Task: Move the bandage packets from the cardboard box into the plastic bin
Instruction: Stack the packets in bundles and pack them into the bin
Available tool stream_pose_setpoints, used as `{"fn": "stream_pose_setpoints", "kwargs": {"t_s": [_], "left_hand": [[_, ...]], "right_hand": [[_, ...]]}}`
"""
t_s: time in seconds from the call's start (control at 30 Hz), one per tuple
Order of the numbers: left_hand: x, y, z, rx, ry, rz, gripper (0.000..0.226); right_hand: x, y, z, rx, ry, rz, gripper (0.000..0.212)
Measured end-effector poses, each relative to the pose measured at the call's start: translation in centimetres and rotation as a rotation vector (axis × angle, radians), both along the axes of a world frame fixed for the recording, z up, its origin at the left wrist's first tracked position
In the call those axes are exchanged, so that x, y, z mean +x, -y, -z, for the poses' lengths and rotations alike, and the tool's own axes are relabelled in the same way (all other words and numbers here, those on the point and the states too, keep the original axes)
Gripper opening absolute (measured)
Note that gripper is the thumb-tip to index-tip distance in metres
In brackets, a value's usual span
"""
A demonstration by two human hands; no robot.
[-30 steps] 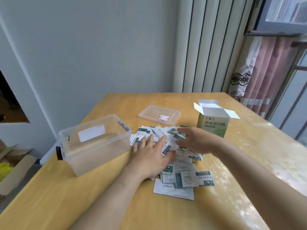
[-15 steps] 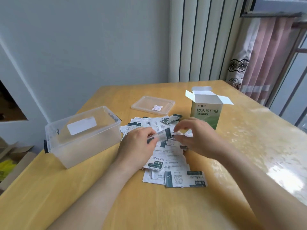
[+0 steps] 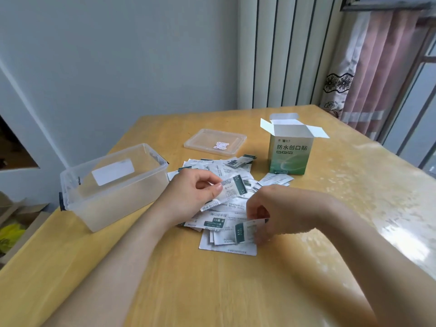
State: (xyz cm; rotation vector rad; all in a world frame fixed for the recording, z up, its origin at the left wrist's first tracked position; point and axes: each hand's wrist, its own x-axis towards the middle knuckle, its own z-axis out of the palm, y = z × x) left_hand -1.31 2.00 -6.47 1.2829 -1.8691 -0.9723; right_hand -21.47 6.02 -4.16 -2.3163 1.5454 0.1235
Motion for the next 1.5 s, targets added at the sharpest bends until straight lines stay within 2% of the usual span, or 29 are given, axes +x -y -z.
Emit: {"fn": "stream_pose_setpoints", "kwargs": {"t_s": [0.03,0.07,0.17,0.2,0.27,0.37,0.43,0.5,0.6,0.63,0.67,0.73,0.77,0.83,0.87,0.97,1.03,1.17,1.23,1.33,1.4,1.5], "left_hand": [[0.0,-0.1,-0.1,0.016,-0.033,0.005,0.005],[-0.1,-0.2,-0.2,0.031,-0.087,-0.005,0.005],[-0.8,-0.6,-0.2,0.068,-0.294,-0.049,0.014],[-1.1,-0.8,-0.1,0.053,-0.319,-0.066,0.019],[-1.7,-1.3,-0.2,0.04,-0.359,-0.077,0.023],[-2.7,-1.8,0.0,0.062,-0.418,-0.039,0.023],[-3.0,-1.9,0.3,0.024,-0.391,-0.031,0.021],[-3.0,-1.7,0.5,-0.046,-0.337,-0.035,0.016],[-2.3,-1.3,0.1,-0.153,-0.261,-0.063,0.014],[-1.8,-1.1,0.0,-0.213,-0.166,-0.099,0.016],[-1.4,-0.8,0.1,-0.291,0.011,-0.135,0.021],[-0.9,-0.6,0.6,-0.393,0.46,-0.117,0.043],[-0.8,-0.6,1.0,-0.377,0.609,-0.074,0.056],[-1.1,-0.7,1.6,-0.322,0.706,-0.027,0.066],[-1.3,-0.7,1.8,-0.344,0.706,-0.032,0.06],[-1.4,-0.7,1.6,-0.52,0.687,-0.091,0.023],[-1.3,-0.5,1.6,-0.582,0.618,-0.144,0.022],[-0.8,-0.5,0.7,-0.758,0.207,-0.203,0.021],[-1.0,-0.8,0.2,-0.685,-0.047,-0.126,0.019],[-1.7,-1.7,-0.3,-0.374,-0.304,0.043,0.017],[-1.8,-1.9,-0.1,-0.424,-0.291,0.068,0.026],[-2.2,-1.7,0.1,-0.479,-0.141,0.109,0.047]], "right_hand": [[-0.3,0.2,-0.1,-0.013,0.056,0.001,0.019],[-0.6,0.3,-0.2,-0.022,0.193,0.01,0.018],[-0.3,0.6,0.3,0.047,0.971,0.148,0.015],[0.2,0.7,0.5,0.063,1.169,0.217,0.018],[1.7,0.6,1.2,0.065,1.347,0.331,0.026],[3.1,0.9,2.3,-0.055,1.302,0.391,0.039],[3.5,0.9,2.6,-0.144,1.249,0.416,0.047],[3.4,0.9,2.6,-0.147,1.268,0.445,0.045],[2.8,0.8,2.0,-0.144,1.288,0.496,0.031],[2.4,1.0,1.8,-0.147,1.302,0.525,0.029],[2.1,1.1,1.6,-0.143,1.325,0.563,0.028],[1.6,1.2,1.5,-0.096,1.362,0.631,0.025],[1.5,1.2,1.4,-0.068,1.372,0.644,0.024],[1.5,1.3,1.5,-0.034,1.362,0.638,0.022],[1.6,1.3,1.6,-0.028,1.346,0.635,0.022],[1.7,1.2,1.9,-0.044,1.281,0.631,0.018],[1.8,1.1,2.0,-0.063,1.254,0.646,0.015],[1.9,0.9,1.6,0.009,1.316,0.623,0.015],[2.2,0.9,1.4,0.175,1.412,0.583,0.014],[2.5,0.8,1.3,0.381,1.516,0.52,0.016],[2.5,0.8,1.1,0.431,1.533,0.52,0.02],[2.4,0.7,1.2,0.498,1.568,0.593,0.027]]}}
